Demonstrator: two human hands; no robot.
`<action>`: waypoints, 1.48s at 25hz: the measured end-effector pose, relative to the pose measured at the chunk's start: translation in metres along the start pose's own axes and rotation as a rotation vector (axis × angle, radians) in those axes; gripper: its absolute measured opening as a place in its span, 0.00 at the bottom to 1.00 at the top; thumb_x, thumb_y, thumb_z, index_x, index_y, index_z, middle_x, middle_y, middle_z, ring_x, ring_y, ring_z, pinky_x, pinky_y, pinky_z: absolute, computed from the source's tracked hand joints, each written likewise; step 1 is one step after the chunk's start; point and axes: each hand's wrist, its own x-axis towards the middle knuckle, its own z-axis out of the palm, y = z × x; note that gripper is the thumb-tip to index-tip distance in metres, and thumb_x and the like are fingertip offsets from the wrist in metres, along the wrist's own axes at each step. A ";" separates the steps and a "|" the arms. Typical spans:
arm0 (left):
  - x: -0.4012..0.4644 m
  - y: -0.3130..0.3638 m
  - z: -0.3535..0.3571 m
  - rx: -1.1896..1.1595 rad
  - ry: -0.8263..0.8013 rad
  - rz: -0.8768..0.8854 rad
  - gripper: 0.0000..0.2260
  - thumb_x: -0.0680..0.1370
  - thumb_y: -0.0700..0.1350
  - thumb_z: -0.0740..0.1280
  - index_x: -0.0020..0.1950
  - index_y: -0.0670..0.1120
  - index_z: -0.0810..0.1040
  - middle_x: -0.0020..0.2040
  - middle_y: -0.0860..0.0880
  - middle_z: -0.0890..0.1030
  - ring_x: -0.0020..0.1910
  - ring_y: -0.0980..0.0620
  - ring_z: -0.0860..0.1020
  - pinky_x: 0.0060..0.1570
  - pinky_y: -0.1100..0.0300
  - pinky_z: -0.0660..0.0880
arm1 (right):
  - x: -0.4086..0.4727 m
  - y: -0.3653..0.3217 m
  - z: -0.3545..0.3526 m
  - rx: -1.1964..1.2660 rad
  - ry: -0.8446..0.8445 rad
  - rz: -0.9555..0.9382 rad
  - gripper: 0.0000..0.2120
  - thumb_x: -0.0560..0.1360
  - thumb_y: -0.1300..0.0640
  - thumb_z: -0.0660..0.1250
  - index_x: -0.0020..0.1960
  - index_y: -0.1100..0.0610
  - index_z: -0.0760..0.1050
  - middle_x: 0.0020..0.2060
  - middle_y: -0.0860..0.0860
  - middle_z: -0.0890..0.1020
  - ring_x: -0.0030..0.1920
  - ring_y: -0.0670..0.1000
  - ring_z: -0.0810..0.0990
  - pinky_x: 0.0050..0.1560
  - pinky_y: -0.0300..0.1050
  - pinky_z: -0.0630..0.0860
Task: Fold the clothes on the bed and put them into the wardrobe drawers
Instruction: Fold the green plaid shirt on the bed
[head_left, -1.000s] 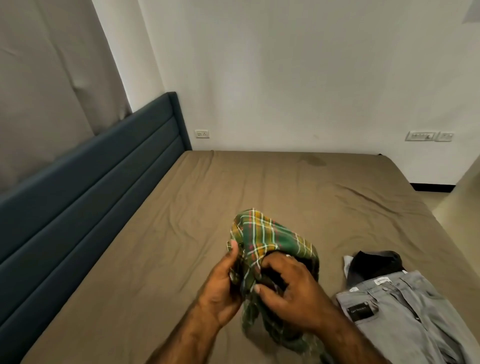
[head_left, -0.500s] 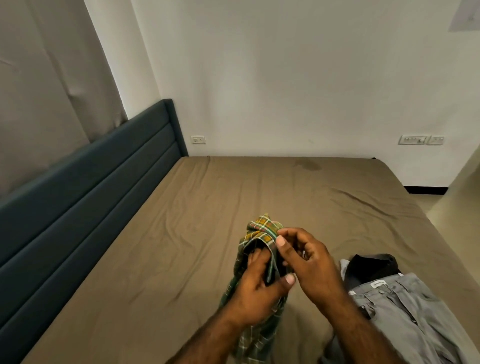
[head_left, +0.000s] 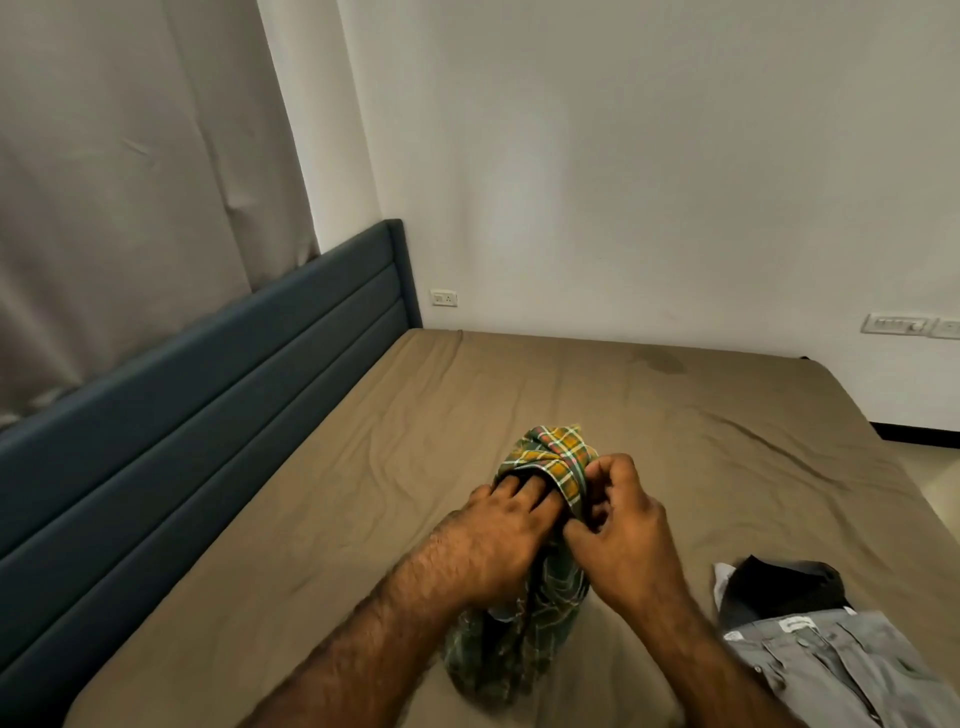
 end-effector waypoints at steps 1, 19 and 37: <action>0.003 -0.003 0.006 -0.047 0.186 -0.049 0.31 0.77 0.54 0.68 0.78 0.50 0.62 0.70 0.46 0.70 0.68 0.42 0.71 0.65 0.45 0.71 | 0.004 0.001 -0.003 0.061 0.039 -0.021 0.20 0.71 0.67 0.75 0.51 0.45 0.73 0.40 0.43 0.83 0.40 0.42 0.83 0.40 0.43 0.83; 0.014 0.005 0.011 -0.857 0.636 -0.403 0.10 0.78 0.43 0.70 0.53 0.56 0.86 0.48 0.58 0.83 0.50 0.59 0.81 0.54 0.51 0.83 | -0.003 -0.013 -0.094 0.146 -0.116 0.010 0.09 0.83 0.54 0.68 0.47 0.51 0.84 0.40 0.50 0.87 0.41 0.49 0.85 0.42 0.52 0.84; -0.005 0.005 -0.121 -0.345 0.444 -0.069 0.05 0.77 0.45 0.74 0.52 0.54 0.84 0.46 0.60 0.79 0.47 0.60 0.77 0.50 0.57 0.81 | -0.010 -0.051 -0.052 -0.076 -0.038 -0.033 0.11 0.78 0.52 0.69 0.37 0.52 0.78 0.31 0.49 0.81 0.31 0.49 0.80 0.29 0.48 0.76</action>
